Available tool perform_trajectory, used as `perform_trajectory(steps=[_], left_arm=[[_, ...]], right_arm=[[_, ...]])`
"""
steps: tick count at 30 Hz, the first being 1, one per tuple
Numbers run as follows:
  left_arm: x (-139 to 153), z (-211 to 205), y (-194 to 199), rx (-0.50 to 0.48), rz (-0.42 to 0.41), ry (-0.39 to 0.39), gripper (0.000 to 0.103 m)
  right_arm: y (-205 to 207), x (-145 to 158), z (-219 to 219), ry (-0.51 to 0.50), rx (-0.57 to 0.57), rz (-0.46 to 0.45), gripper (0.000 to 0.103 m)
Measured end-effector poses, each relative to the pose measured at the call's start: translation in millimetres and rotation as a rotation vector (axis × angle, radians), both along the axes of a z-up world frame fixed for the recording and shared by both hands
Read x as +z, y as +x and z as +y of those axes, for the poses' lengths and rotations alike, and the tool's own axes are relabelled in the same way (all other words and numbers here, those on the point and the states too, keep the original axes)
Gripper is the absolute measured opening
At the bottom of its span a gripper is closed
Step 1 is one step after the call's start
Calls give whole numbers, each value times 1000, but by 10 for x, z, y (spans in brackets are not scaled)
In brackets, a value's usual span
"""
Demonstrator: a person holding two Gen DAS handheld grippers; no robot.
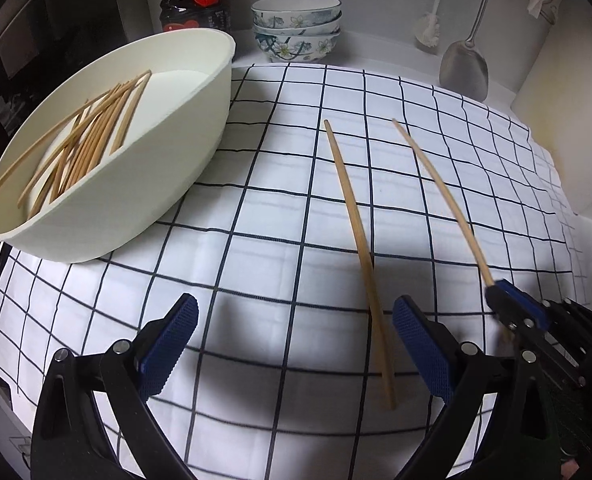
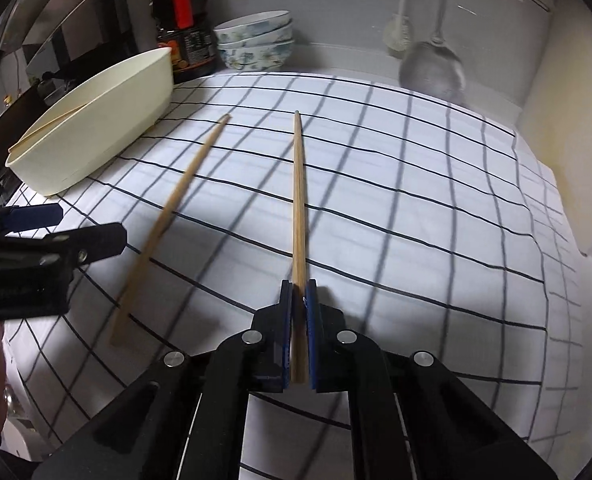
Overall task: Organize utensils
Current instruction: 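Lower the left tool onto a wooden chopstick and close it while the right tool grasps the other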
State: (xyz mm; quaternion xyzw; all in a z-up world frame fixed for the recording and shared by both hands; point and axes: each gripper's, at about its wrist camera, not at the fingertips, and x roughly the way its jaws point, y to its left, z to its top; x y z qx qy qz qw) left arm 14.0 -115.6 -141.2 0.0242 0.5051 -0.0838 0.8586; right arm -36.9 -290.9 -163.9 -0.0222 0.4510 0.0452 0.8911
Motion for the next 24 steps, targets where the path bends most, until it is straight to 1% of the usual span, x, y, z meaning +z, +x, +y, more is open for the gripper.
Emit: perform_trajectory(steps=[6, 12, 14, 19, 24], left_arm=[[-67, -111, 90, 7, -16, 21, 96], [-149, -182, 162, 12, -18, 39, 96], [-169, -188, 174, 14, -20, 40, 96], [-219, -205, 199, 16, -19, 47, 95], [-202, -232, 194, 8, -35, 34, 85]], right_arm=[[-44, 7, -176, 4, -36, -2, 7], [-19, 5, -220, -1, -35, -6, 7], [8, 10, -219, -1, -37, -8, 18], [90, 5, -205, -9, -32, -17, 18], [182, 4, -190, -5, -26, -23, 18]])
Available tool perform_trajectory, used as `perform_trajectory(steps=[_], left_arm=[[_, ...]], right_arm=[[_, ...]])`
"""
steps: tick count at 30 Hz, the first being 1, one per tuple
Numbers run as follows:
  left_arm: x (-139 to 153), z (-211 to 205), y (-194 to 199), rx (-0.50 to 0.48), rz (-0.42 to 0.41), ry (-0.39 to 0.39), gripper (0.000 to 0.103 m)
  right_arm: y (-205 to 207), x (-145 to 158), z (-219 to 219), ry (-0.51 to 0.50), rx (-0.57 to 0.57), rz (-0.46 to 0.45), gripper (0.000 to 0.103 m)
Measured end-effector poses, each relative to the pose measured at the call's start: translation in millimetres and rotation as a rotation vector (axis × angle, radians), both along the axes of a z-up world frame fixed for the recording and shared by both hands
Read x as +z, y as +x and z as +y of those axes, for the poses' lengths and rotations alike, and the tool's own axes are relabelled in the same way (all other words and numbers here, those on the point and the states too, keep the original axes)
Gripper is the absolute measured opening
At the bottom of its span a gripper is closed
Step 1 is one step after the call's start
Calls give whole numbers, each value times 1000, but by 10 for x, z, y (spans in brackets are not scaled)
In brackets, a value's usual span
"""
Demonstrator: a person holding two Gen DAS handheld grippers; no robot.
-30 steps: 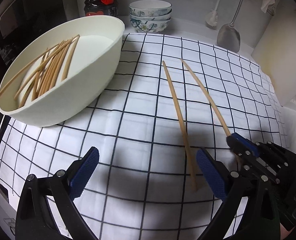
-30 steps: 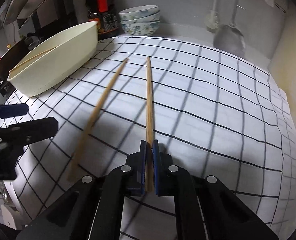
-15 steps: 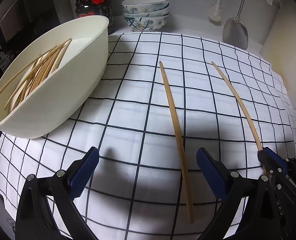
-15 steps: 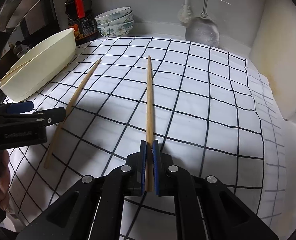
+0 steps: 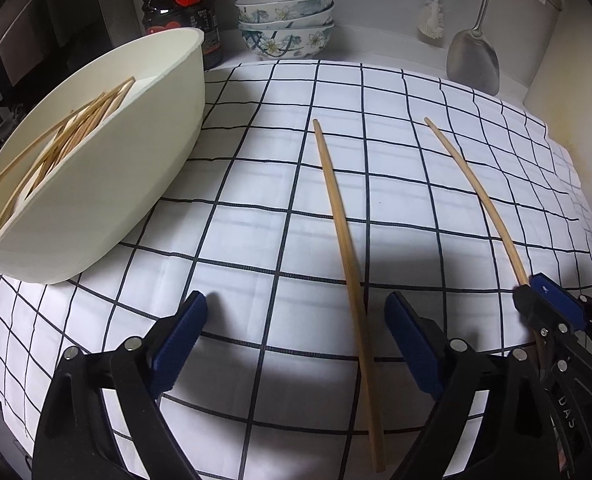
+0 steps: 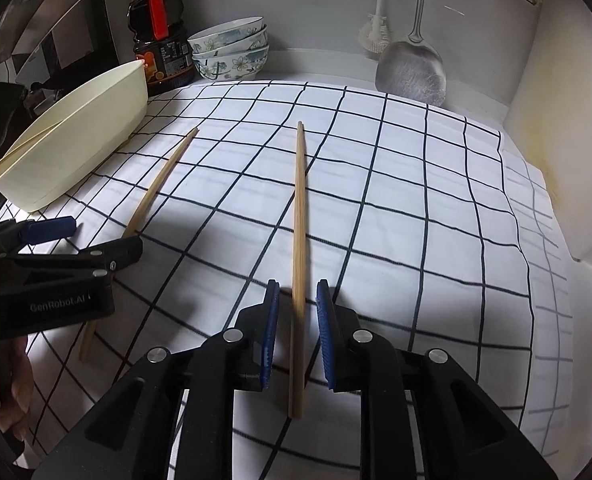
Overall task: Organize utensils
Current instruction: 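Lower the left tool onto a wooden chopstick and close it while the right tool grasps the other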
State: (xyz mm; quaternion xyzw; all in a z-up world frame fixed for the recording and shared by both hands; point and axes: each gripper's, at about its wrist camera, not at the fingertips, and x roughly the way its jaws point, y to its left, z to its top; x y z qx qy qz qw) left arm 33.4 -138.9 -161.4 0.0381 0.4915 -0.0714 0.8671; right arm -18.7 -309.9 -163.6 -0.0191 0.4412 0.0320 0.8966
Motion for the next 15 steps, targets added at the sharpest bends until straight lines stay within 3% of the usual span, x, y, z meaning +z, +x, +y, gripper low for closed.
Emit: perform_trajectory(steps=[5, 9, 11, 13, 15], left_arm=[[36, -41, -1, -26, -13, -11, 65], [67, -73, -16, -42, -19, -17, 36], [70, -83, -22, -49, -22, -24, 22], [71, -84, -31, -52, -20, -29, 7], [73, -78, -42, -58, -15, -29, 7]], right_arm=[[48, 1, 2, 7, -1, -4, 18], [72, -4, 22, 4, 0, -8, 18], [75, -6, 30, 4, 4, -9, 9], [63, -9, 62, -5, 1, -10, 7], [47, -8, 75, 2, -1, -8, 6]])
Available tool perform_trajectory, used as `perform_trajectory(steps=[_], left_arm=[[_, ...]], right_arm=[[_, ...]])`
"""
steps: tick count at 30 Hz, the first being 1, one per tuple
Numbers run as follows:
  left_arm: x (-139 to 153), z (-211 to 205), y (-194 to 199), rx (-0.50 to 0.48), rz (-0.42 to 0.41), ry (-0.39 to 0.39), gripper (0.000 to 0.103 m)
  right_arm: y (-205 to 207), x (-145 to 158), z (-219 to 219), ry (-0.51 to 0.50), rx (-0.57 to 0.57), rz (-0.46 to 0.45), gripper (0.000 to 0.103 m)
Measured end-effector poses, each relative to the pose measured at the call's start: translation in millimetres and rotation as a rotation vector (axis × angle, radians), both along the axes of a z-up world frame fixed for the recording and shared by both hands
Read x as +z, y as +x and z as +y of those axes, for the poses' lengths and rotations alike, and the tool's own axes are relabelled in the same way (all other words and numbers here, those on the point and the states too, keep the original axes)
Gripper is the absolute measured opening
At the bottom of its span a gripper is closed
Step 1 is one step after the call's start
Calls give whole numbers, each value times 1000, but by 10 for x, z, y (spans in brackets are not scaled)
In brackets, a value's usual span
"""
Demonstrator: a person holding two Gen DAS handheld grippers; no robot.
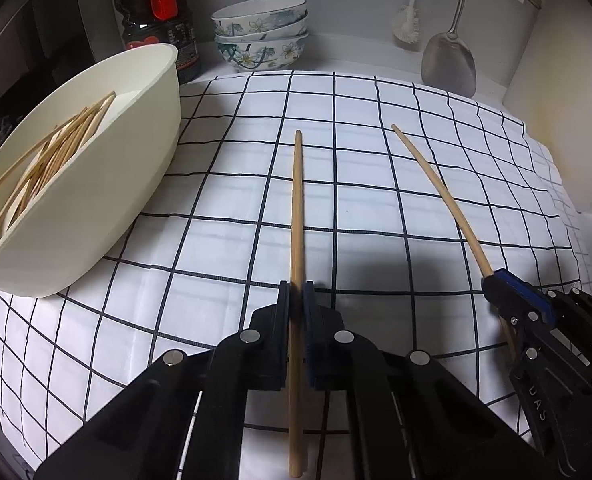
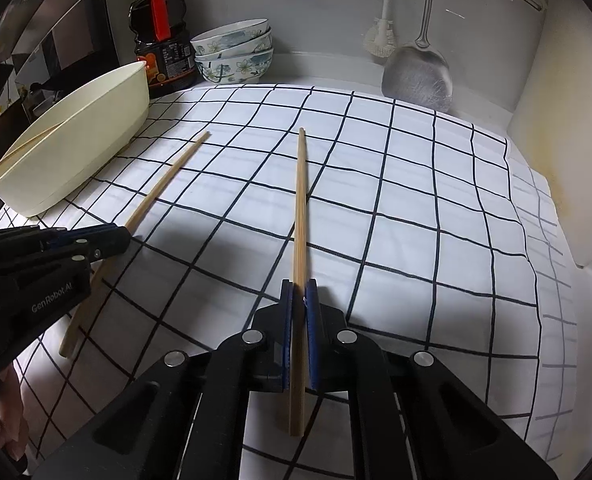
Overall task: Organize utensils
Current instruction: 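Lower the left tool onto a wooden chopstick and close it while the right tool grasps the other, then carry the left tool's chopstick over the cream bowl while the right tool carries its chopstick there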
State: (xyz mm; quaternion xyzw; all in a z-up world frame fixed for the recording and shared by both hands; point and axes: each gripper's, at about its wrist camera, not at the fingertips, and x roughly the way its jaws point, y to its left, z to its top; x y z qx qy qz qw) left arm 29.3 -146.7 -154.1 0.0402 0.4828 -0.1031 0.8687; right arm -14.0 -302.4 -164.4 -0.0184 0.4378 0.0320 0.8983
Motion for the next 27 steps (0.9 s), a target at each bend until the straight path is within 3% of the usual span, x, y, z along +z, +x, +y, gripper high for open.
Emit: perform_trajectory(steps=[9, 19, 27], left_arm=[[129, 120, -229, -42, 26, 36, 7], [821, 497, -446, -47, -13, 13, 7], [1335, 956, -350, -26, -83, -52, 7]], right_arm=[[-194, 124, 32, 63, -3, 16, 6], [-339, 590, 261, 182, 37, -47, 6], [-112, 1051, 663, 207, 102, -99, 6]])
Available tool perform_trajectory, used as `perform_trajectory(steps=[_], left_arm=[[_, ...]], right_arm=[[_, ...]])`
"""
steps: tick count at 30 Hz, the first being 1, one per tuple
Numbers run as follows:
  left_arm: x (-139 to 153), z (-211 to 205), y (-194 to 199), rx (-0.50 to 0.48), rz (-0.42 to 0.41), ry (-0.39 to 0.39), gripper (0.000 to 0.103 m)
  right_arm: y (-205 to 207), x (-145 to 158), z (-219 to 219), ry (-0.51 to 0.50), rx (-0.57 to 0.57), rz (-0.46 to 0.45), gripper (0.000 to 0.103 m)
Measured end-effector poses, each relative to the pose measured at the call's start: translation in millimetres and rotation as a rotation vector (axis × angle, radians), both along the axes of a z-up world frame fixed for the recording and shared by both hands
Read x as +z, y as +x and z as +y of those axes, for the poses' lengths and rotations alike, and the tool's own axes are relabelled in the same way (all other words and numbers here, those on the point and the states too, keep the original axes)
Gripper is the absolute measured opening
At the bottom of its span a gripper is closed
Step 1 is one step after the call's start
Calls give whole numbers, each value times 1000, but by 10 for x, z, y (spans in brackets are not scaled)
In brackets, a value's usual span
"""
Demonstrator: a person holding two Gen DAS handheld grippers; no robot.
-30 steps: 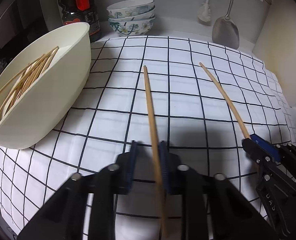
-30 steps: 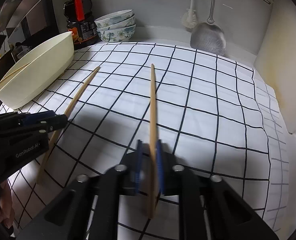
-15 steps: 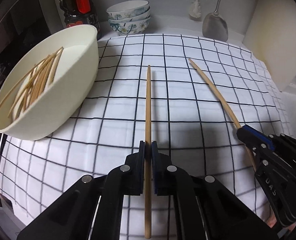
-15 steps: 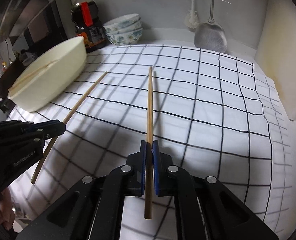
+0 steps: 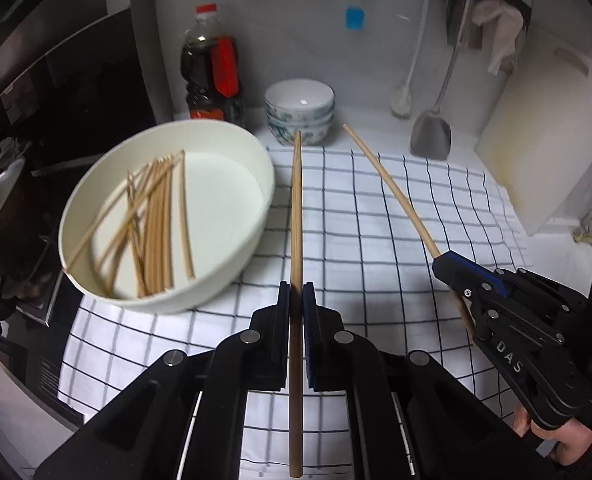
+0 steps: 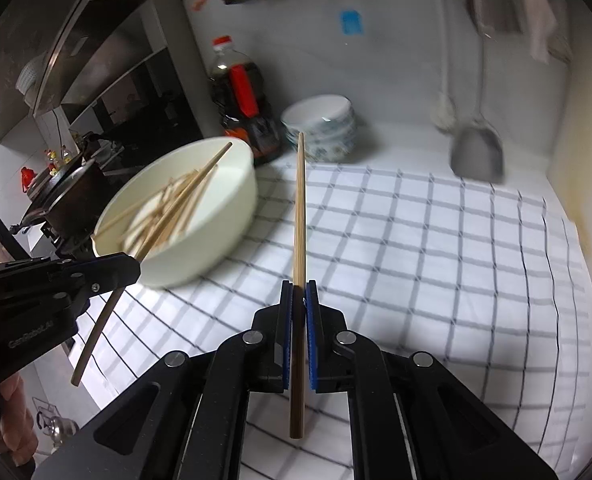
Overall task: Organize utensils
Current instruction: 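Carry the left tool's chopstick over the cream bowl while the right tool carries its chopstick there, then open the left tool to release its chopstick in the bowl while the right tool opens too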
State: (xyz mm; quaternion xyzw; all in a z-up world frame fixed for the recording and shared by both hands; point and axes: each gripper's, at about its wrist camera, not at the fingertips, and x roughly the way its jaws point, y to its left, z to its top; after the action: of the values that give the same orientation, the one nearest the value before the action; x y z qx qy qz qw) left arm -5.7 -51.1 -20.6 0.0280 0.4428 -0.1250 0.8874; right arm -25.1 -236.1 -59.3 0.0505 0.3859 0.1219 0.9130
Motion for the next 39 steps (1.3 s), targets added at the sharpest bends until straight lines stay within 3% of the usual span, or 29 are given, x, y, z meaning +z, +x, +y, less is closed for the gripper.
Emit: perform_trajectory(steps=[6, 15, 23, 35, 36, 38, 39], left_arm=[[107, 592, 316, 14, -37, -6, 7], [-79, 1457, 997, 57, -20, 31, 7], [-428, 1652, 1350, 97, 64, 24, 7], [-771, 1660, 1555, 164, 150, 41, 7], [-752, 1663, 1565, 175, 151, 48, 10], [-692, 1690, 1552, 194, 145, 51, 30], [-654, 1703, 1536, 203, 138, 50, 61]], right_arm=[[386, 212, 626, -20, 22, -25, 6], [978, 156, 1505, 24, 35, 21, 6], [1382, -87, 1844, 4, 50, 123, 6], [1612, -262, 1861, -26, 78, 191, 6], [1611, -250, 1854, -36, 79, 185, 6], [1612, -223, 1827, -44, 75, 178, 8], [1597, -201, 1804, -41, 75, 174, 10]])
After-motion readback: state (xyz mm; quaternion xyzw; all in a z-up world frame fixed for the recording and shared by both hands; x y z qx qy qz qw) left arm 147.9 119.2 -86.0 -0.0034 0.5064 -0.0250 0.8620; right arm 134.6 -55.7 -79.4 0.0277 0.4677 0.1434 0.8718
